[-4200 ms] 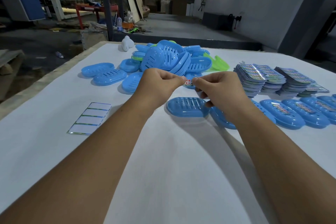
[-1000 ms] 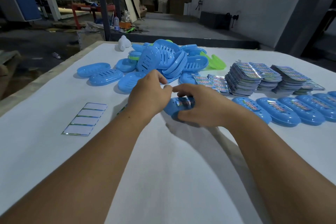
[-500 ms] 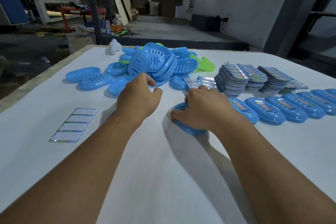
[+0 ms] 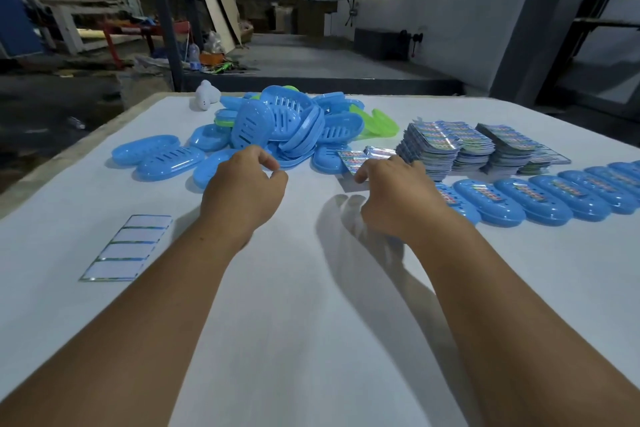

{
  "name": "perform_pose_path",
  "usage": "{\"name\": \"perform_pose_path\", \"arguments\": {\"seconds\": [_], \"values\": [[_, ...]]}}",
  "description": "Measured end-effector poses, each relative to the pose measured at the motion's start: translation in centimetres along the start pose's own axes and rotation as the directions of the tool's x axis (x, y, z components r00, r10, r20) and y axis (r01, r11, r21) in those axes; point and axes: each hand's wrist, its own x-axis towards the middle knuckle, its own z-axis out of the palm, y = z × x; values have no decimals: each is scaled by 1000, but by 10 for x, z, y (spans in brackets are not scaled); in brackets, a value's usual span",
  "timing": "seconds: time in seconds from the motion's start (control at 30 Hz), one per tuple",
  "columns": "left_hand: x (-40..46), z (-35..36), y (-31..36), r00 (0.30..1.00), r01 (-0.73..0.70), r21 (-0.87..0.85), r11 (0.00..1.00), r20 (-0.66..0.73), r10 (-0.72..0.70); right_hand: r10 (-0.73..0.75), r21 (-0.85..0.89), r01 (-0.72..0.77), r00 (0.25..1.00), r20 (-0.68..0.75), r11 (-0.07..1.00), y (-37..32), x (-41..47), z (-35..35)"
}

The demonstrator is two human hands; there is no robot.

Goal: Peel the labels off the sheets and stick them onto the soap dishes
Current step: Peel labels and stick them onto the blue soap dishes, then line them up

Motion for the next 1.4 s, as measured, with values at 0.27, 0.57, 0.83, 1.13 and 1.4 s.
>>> {"name": "perform_pose_path", "arguments": {"seconds": [0.27,0.57,0.83,1.13,1.4], "values": [[16,-31,-20,985,99,96,990,-148,-84,-36,163,35,999,2,986,-6,8,11],[22,-30,-44,986,114,501,858,-163,-36,-109,235,115,993,-40,965,-11,7,17],[24,-24,-47,993,62,489,870,-118,-4,-131,267,148,988,-80,952,-14,6,18],[21,-28,-18,933,-123,-35,992,-344,103,-162,382,256,951,-262,888,-17,7,15],[10,-12,3,935,334,-555,762,295,-196,-369,393,411,912,-180,823,-21,4,16]]}}
